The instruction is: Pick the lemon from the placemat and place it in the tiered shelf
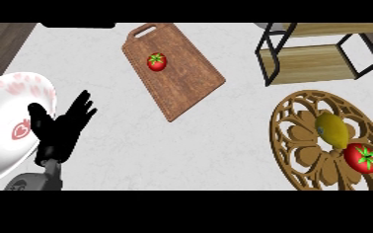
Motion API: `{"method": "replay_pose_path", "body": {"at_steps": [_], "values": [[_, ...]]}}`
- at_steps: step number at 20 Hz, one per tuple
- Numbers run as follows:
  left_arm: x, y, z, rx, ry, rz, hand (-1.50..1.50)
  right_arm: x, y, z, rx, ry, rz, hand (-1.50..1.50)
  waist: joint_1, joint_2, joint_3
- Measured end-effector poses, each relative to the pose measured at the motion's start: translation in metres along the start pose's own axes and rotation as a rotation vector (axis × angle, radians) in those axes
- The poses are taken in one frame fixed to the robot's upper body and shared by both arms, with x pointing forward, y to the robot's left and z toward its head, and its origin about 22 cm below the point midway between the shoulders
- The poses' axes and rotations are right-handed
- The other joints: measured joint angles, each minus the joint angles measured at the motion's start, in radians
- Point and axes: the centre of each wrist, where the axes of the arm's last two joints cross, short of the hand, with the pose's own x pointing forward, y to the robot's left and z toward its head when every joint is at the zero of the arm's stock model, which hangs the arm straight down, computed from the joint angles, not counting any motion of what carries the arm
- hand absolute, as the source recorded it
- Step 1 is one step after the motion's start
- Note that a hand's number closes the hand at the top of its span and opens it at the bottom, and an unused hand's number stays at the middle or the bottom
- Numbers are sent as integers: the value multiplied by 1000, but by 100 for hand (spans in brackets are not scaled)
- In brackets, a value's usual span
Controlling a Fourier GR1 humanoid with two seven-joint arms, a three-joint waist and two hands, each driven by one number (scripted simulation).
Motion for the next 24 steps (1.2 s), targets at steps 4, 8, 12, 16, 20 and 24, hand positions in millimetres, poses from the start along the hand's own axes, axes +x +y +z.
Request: {"method": "replay_pose_path", "body": {"at_steps": [4,8,12,16,20,24], "values": [[-4,-4,2,3,-4,6,0,7,18,-7,36,34,58,-150,-4,-1,1],[-6,-3,2,15,0,7,0,13,32,-9,48,77,103,-150,-9,-3,2],[-7,1,0,18,3,7,0,15,38,-13,31,115,128,-150,-13,-5,4],[-3,0,-1,23,12,3,0,10,54,-17,12,137,158,-150,-14,-5,3],[2,-2,2,21,22,6,0,6,74,-15,6,145,170,-150,-17,-3,1],[-2,-1,2,18,13,6,0,1,82,-26,-1,159,175,-150,-16,-3,1]]}}
